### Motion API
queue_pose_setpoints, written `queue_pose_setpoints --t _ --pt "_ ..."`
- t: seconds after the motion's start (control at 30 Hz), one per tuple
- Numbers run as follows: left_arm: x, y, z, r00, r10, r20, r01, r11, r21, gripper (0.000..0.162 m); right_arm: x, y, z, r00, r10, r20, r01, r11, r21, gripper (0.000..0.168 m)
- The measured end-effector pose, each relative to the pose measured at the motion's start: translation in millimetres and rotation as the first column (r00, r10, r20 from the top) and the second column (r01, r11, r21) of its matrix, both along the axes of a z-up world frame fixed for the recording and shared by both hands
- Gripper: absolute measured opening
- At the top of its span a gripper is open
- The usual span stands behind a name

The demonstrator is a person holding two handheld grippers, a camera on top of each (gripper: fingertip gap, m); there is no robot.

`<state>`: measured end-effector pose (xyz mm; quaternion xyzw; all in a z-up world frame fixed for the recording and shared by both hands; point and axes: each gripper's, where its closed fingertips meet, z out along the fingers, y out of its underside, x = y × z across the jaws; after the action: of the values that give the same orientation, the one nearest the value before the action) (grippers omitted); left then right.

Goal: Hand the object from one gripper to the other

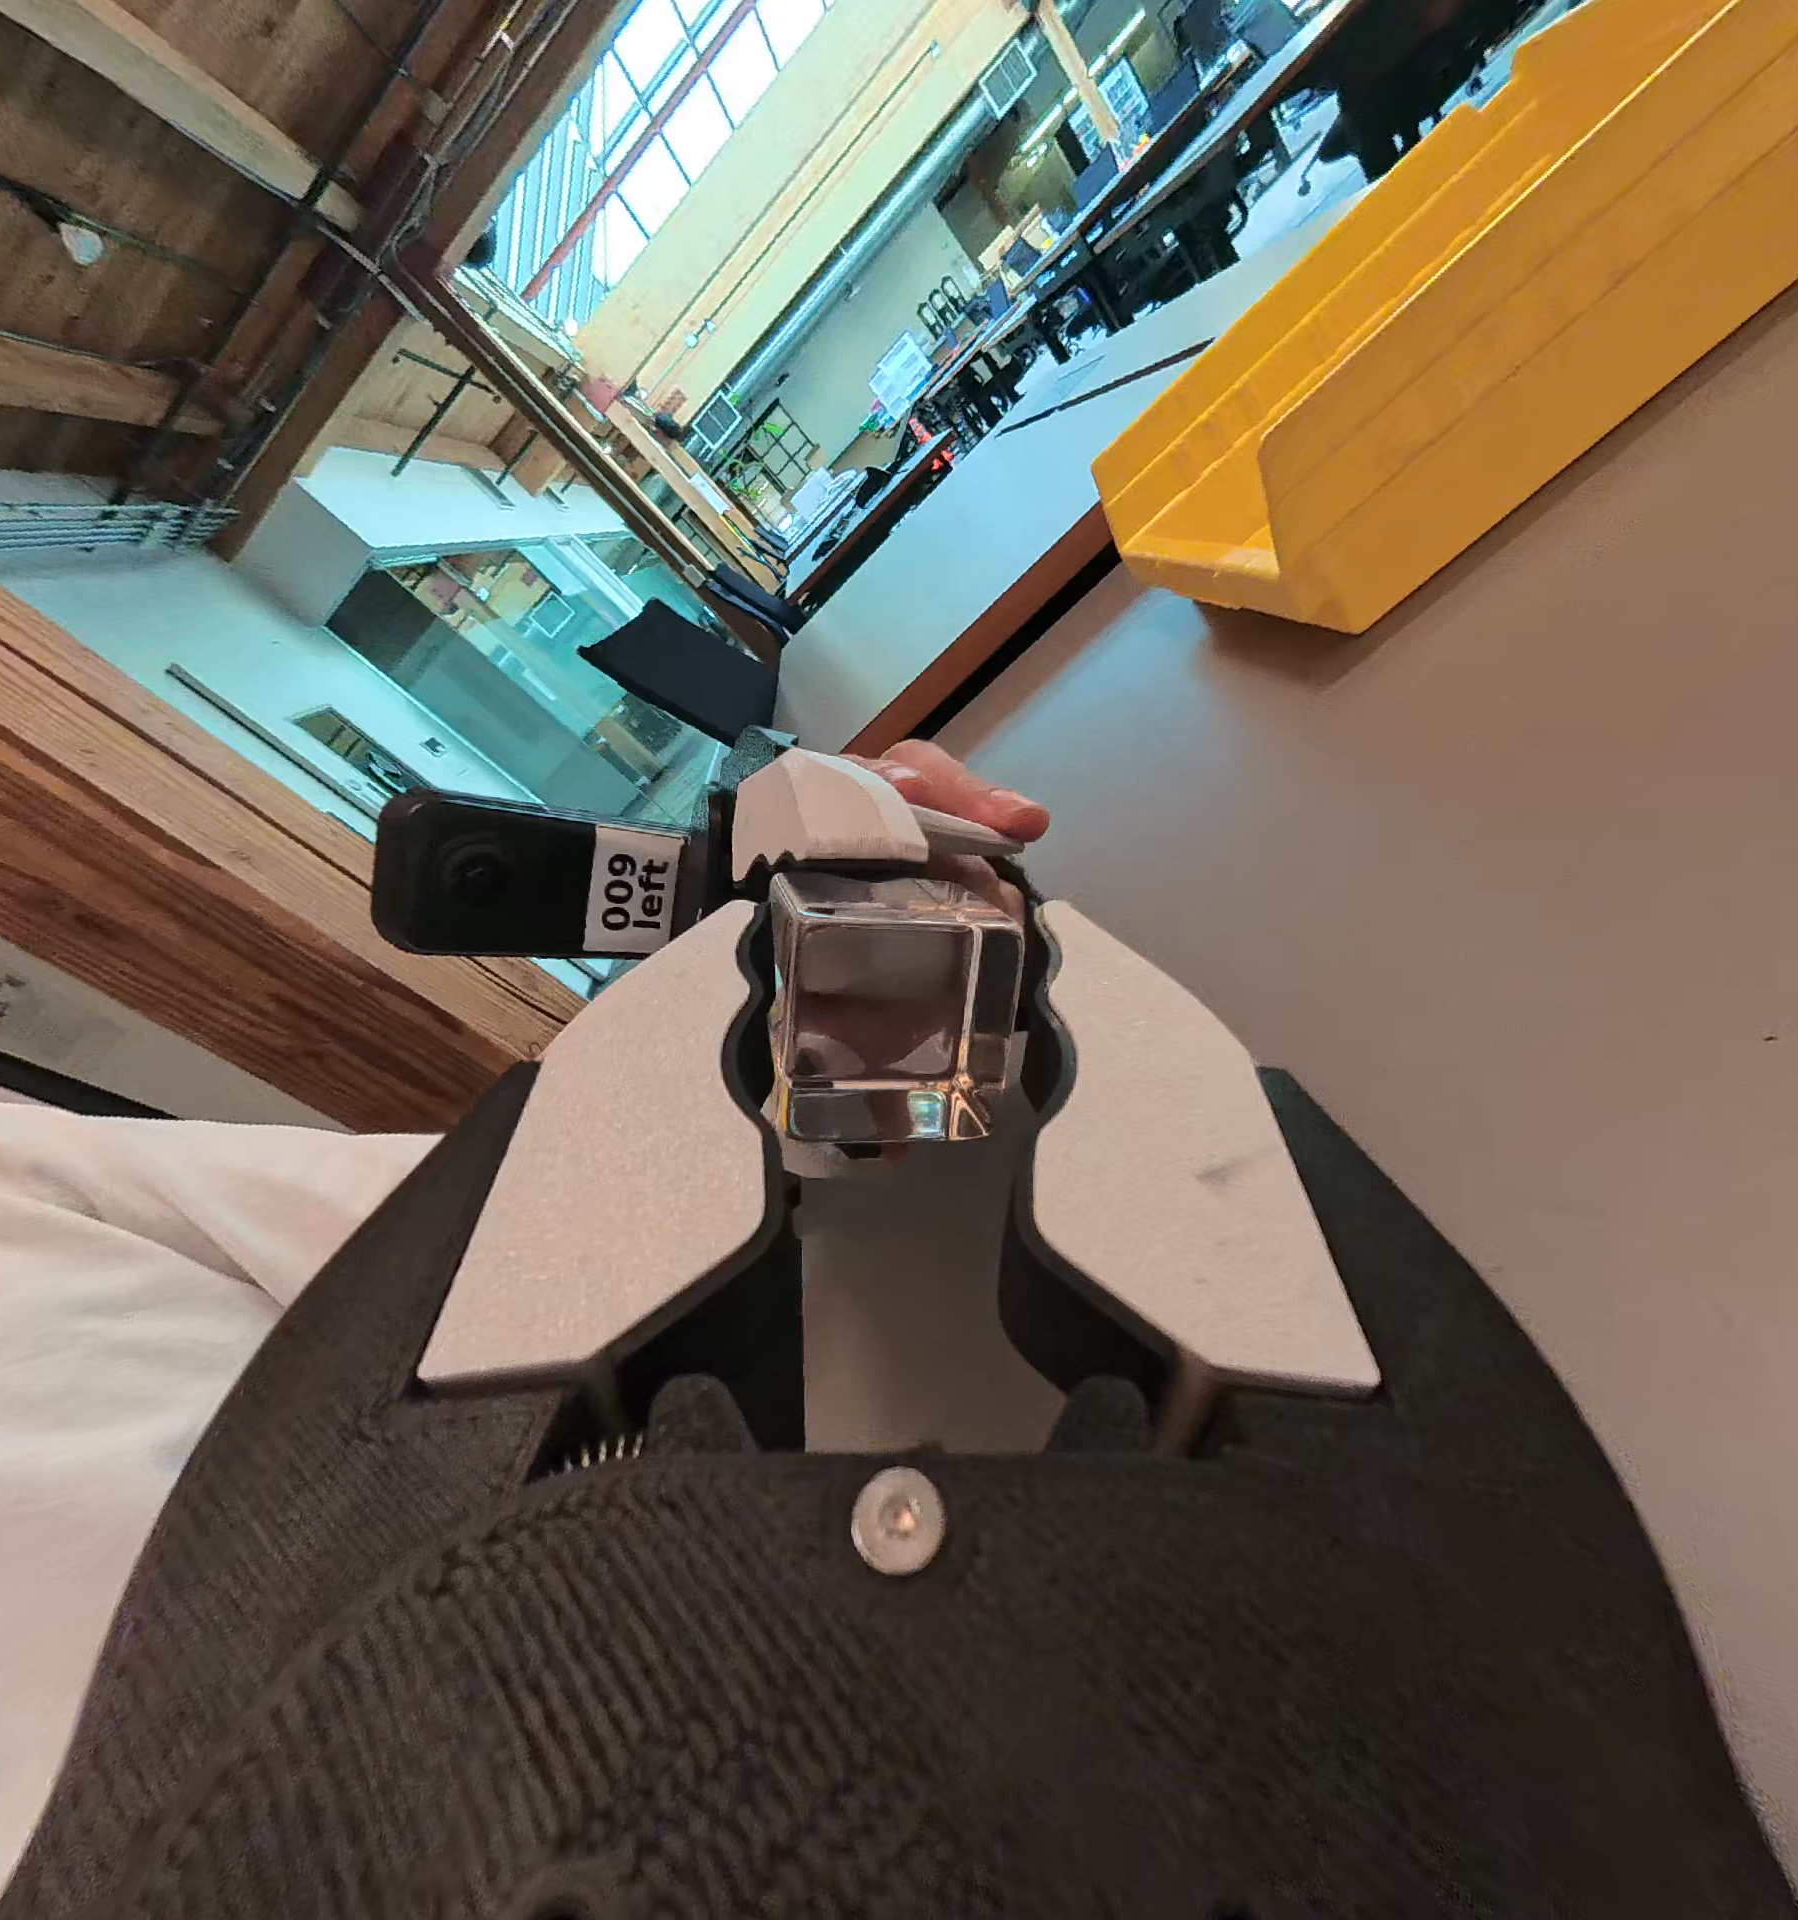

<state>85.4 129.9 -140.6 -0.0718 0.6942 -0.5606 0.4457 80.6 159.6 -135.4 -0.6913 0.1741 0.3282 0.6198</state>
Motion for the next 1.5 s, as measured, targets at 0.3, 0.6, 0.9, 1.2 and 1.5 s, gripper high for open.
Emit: queue_pose_setpoints --t 0.3,0.6,0.9,1.2,1.5 --pt "-2 6 15 0.958 -0.172 -0.229 0.087 0.937 -0.338 0.045 6 -7 17 0.999 0.001 0.035 -0.005 0.994 0.112 0.053" --pt "-28 11 53 0.885 -0.465 -0.024 0.330 0.663 -0.672 0.045 -28 -3 24 0.876 0.341 -0.342 -0.239 0.921 0.307 0.064" --pt "-34 -3 50 0.888 -0.456 0.056 0.385 0.671 -0.634 0.045 -41 0 45 0.712 0.503 -0.489 -0.205 0.816 0.541 0.063" --pt "-34 4 53 0.881 -0.467 0.075 0.387 0.622 -0.681 0.045 -37 7 45 0.687 0.491 -0.535 -0.090 0.789 0.608 0.060" --pt "-13 17 41 0.960 -0.278 -0.034 0.215 0.809 -0.548 0.061 -4 16 12 0.893 0.155 -0.424 -0.020 0.952 0.306 0.052"
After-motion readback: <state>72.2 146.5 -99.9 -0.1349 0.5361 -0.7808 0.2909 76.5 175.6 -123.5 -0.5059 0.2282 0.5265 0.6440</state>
